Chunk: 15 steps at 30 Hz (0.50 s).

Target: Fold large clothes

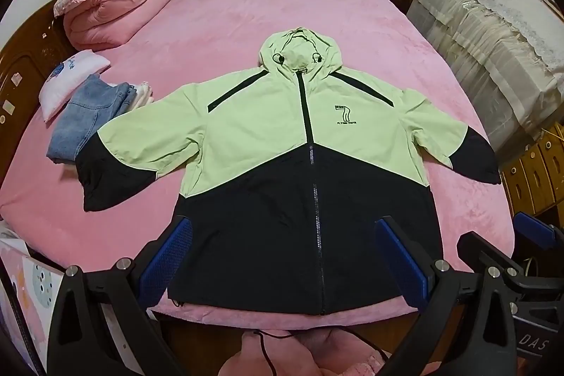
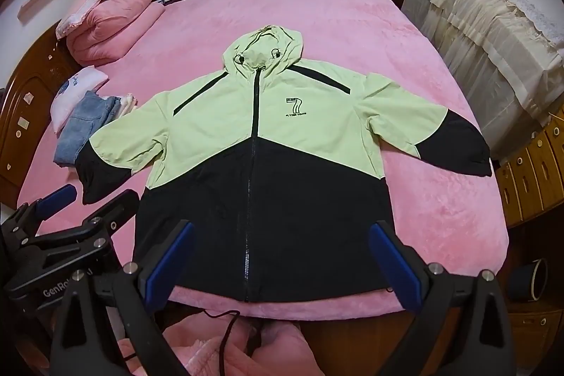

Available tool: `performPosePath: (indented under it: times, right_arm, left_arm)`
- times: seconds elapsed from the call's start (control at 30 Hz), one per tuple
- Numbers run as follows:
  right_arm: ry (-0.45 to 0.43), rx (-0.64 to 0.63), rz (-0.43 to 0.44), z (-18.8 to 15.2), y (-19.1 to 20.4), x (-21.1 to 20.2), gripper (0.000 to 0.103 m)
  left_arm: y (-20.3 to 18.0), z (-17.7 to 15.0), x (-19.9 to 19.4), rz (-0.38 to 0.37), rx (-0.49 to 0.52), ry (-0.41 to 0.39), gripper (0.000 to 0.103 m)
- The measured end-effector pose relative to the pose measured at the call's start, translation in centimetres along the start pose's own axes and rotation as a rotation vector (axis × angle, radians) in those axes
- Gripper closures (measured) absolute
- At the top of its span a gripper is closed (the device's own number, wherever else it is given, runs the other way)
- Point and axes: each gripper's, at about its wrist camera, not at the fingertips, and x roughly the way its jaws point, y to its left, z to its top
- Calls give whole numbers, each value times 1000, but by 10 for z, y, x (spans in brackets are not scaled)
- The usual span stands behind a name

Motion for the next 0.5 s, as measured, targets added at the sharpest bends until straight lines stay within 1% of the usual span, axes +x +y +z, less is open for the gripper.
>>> performPosePath:
  times: [0.17, 0.5]
  right_arm:
    - [-13, -25, -3, -1, 3, -4, 4]
    - [-21, -30, -2, -2, -1, -5, 4]
  left_arm:
    - [-2, -3, -6, 9, -7, -19, 1]
    - [-7, -6, -9, 30, -8, -28, 1]
